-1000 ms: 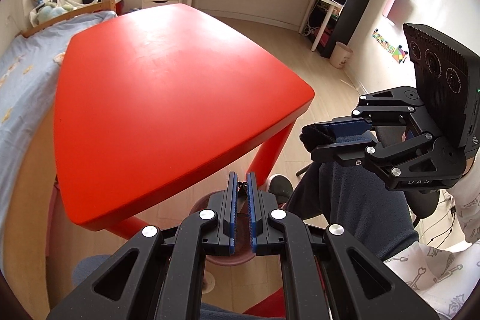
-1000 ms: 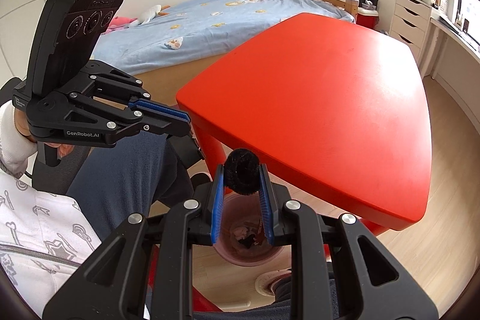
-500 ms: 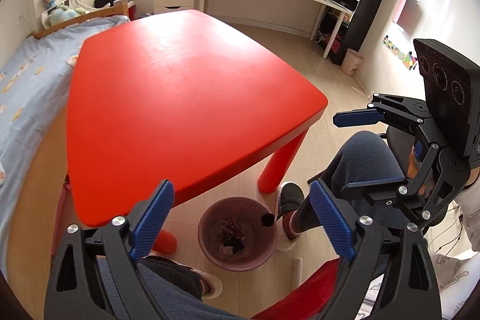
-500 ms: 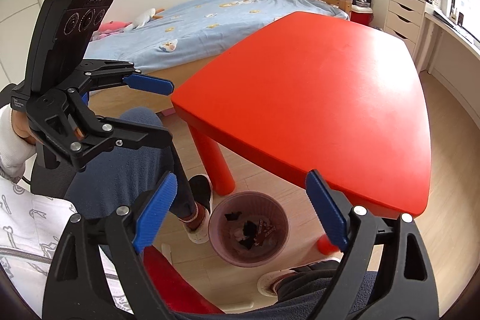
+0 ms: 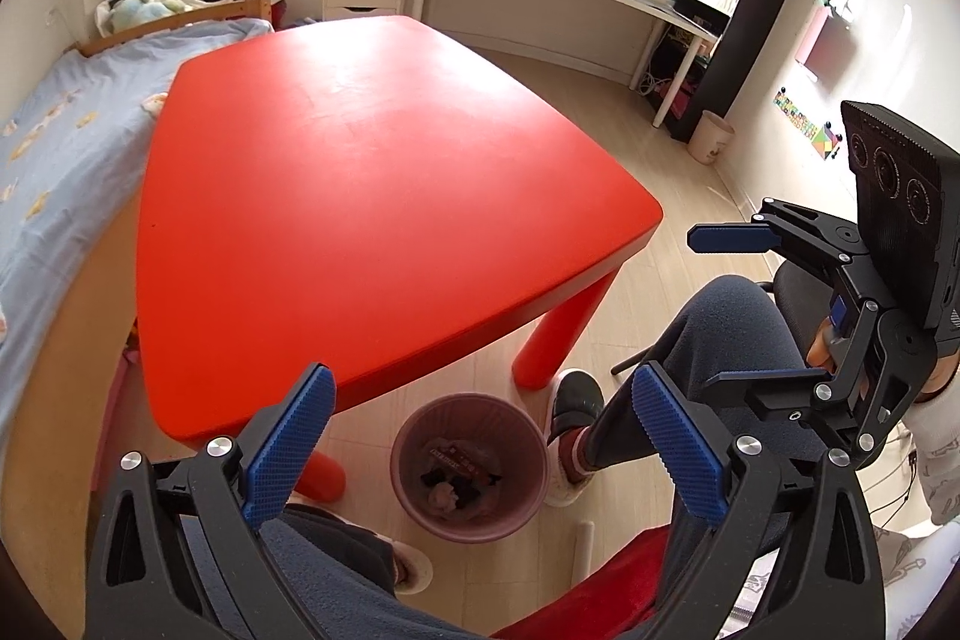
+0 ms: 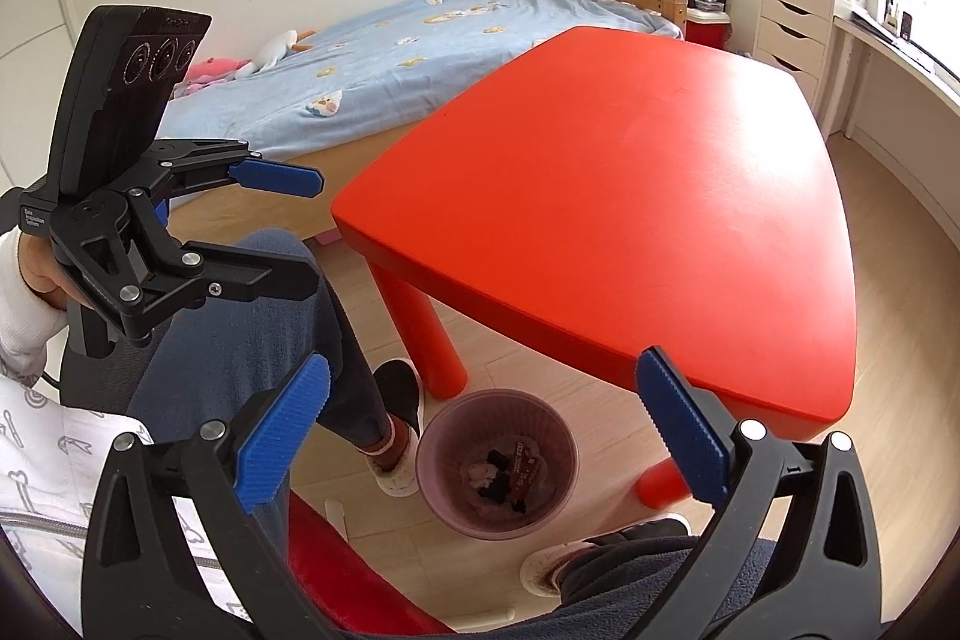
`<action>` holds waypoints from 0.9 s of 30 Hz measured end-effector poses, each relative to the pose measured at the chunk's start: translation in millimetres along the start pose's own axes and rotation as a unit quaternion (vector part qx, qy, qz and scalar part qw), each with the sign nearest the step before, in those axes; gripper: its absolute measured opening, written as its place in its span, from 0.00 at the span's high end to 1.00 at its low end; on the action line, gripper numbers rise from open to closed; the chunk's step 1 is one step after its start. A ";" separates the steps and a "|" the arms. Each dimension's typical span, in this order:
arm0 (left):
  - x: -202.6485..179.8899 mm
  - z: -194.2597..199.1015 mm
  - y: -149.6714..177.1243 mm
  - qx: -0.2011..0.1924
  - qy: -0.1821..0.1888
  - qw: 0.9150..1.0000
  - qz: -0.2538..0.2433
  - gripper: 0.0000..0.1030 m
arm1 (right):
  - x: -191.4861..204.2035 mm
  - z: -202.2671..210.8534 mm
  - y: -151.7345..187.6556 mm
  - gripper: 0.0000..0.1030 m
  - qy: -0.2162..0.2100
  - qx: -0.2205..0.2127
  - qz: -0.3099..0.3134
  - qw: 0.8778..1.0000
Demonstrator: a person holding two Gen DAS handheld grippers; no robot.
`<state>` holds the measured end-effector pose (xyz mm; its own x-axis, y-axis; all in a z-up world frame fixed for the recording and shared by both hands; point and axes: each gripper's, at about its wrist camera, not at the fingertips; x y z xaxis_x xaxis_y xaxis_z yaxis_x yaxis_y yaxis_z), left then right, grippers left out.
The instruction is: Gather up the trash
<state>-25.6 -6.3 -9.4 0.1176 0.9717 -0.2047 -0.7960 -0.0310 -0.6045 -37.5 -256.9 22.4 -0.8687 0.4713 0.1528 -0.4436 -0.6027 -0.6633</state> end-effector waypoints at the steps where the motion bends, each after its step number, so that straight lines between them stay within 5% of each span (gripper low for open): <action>1: 0.8 -0.1 0.1 -0.001 0.000 1.000 0.001 0.07 | 0.2 1.2 0.6 0.03 0.001 -0.002 -0.001 1.000; 12: 8.2 7.9 -10.8 -0.022 -0.021 0.999 0.021 0.07 | -9.6 8.8 -14.5 0.03 0.026 -0.014 -0.037 0.999; 27: 28.9 16.6 -59.7 -0.074 -0.092 0.992 0.035 0.07 | -42.2 11.3 -76.8 0.03 0.119 -0.040 -0.099 0.987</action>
<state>15.5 27.5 33.5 -0.0568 0.9918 -0.1147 -0.7004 -0.1215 -0.7033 30.8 -237.8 75.2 -0.6865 0.7181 0.1145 -0.5718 -0.4358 -0.6951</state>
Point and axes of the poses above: each gripper's, at about its wrist camera, not at the fingertips, and z roughly against the way its jaws point, x to its left, y to its underside, and after that the axes turned 1 degree about z, right-handed
